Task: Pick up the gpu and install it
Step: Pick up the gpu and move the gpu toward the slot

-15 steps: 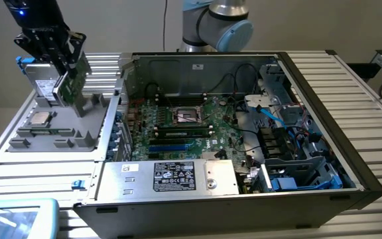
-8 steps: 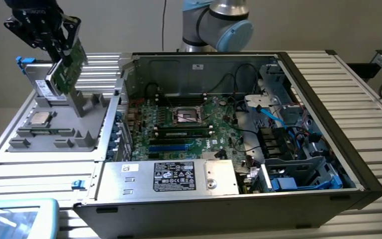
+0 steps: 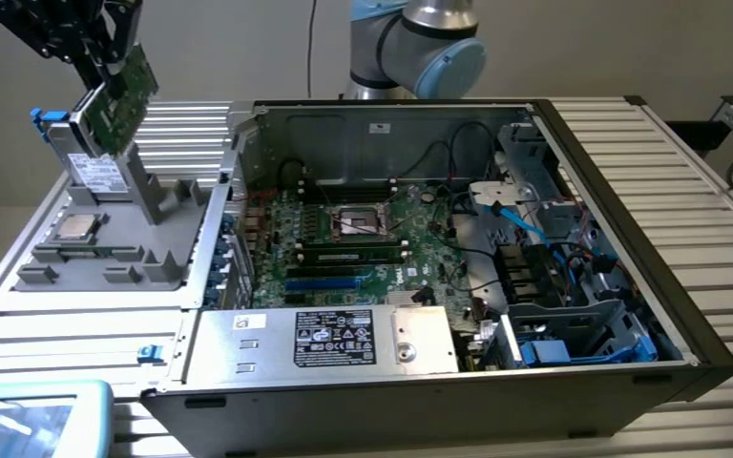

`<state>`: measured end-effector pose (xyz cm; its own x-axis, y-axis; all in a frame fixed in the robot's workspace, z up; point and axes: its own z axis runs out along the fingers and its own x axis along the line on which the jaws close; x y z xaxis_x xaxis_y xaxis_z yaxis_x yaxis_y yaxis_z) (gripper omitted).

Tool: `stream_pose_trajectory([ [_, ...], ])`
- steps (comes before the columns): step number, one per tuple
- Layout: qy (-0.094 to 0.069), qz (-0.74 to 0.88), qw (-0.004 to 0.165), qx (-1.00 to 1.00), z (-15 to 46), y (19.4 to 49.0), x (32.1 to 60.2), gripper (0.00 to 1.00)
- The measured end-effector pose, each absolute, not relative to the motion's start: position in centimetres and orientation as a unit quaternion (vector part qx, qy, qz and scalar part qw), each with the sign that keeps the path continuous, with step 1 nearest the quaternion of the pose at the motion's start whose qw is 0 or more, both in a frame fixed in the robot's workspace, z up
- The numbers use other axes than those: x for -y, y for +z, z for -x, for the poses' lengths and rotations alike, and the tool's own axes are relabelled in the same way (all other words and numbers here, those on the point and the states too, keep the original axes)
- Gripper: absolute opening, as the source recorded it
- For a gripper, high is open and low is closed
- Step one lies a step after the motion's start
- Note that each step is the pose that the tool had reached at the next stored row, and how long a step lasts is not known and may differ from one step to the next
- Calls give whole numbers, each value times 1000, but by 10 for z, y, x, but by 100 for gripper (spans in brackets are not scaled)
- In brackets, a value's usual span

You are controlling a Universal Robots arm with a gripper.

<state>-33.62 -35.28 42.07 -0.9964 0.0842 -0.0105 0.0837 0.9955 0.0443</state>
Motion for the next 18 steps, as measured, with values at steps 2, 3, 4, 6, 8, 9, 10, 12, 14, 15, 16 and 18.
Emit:
stream_pose_trajectory([
  [2,21,-42,6,-999,336,430,353,27],
  [3,20,-42,6,-999,336,434,353,27],
  [4,20,-42,6,-999,336,439,352,27],
  [6,18,-42,6,-999,336,441,352,27],
  [8,18,-42,6,-999,336,441,352,27],
  [9,18,-42,6,-999,336,441,352,27],
  [10,18,-41,6,-999,336,442,352,27],
  [12,18,-29,6,-999,336,442,352,27],
  [14,18,-11,6,-1000,336,442,352,27],
  [15,18,-2,6,-1000,336,441,352,27],
  [16,18,7,6,-1000,336,441,352,27],
  [18,19,25,5,-1000,336,441,352,27],
])
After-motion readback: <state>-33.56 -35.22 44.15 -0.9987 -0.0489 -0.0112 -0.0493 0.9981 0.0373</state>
